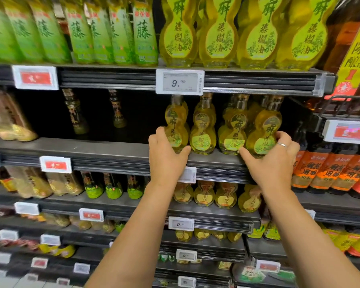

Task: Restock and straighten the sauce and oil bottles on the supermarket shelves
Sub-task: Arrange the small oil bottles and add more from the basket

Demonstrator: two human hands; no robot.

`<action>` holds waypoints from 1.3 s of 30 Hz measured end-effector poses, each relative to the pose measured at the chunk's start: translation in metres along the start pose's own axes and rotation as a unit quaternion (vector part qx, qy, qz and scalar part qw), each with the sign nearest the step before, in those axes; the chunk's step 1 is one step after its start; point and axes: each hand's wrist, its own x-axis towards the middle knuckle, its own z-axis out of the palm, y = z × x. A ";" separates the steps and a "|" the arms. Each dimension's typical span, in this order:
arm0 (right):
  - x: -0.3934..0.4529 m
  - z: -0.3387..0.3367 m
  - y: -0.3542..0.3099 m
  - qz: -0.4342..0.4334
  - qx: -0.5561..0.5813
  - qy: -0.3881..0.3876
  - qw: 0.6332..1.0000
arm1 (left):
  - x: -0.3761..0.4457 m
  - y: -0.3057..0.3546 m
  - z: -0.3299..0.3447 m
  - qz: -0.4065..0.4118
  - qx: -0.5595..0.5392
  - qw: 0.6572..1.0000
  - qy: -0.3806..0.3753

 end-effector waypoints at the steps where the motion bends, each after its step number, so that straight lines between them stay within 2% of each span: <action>1: -0.003 -0.002 0.000 -0.002 0.003 -0.001 1.000 | -0.001 -0.006 -0.005 0.014 -0.017 1.000 -0.004; 4: -0.016 -0.006 0.002 -0.020 0.012 -0.006 1.000 | -0.011 -0.030 -0.025 0.064 -0.064 0.996 0.002; 9: -0.054 -0.004 0.008 -0.089 0.012 0.045 0.995 | -0.035 -0.082 -0.057 0.151 -0.111 0.979 0.081; 11: -0.075 -0.004 0.013 -0.109 0.016 0.064 0.992 | -0.047 -0.109 -0.062 0.160 -0.115 0.976 0.092; 13: -0.102 -0.002 0.021 -0.122 0.014 0.067 0.990 | -0.064 -0.141 -0.064 0.151 -0.106 0.980 0.070; 16: -0.153 0.002 0.035 -0.137 0.015 -0.005 0.990 | -0.104 -0.194 -0.066 0.115 -0.074 0.991 0.010; 19: -0.209 0.012 0.071 -0.036 -0.017 -0.172 0.984 | -0.159 -0.251 -0.061 0.025 -0.031 0.998 -0.055; 21: -0.244 0.019 0.105 0.076 -0.034 -0.311 0.947 | -0.198 -0.283 -0.050 -0.082 0.028 0.986 -0.144; 23: -0.279 0.023 0.144 0.190 -0.057 -0.426 0.882 | -0.239 -0.311 -0.035 -0.197 0.083 0.937 -0.276; 25: -0.310 0.025 0.184 0.289 -0.093 -0.482 0.822 | -0.281 -0.333 -0.019 -0.292 0.109 0.874 -0.373; 28: -0.351 0.030 0.239 0.438 -0.075 -0.521 0.729 | -0.337 -0.354 0.001 -0.360 0.166 0.805 -0.443; 29: -0.366 0.032 0.255 0.475 -0.075 -0.527 0.701 | -0.354 -0.359 0.007 -0.386 0.183 0.780 -0.457; 32: -0.407 0.036 0.302 0.521 -0.073 -0.529 0.666 | -0.407 -0.376 0.021 -0.453 0.200 0.728 -0.475; 35: -0.441 0.039 0.340 0.590 -0.056 -0.531 0.606 | -0.453 -0.387 0.031 -0.497 0.204 0.709 -0.457; 39: -0.467 0.058 0.383 0.596 -0.070 -0.550 0.580 | -0.500 -0.408 0.052 -0.538 0.232 0.677 -0.445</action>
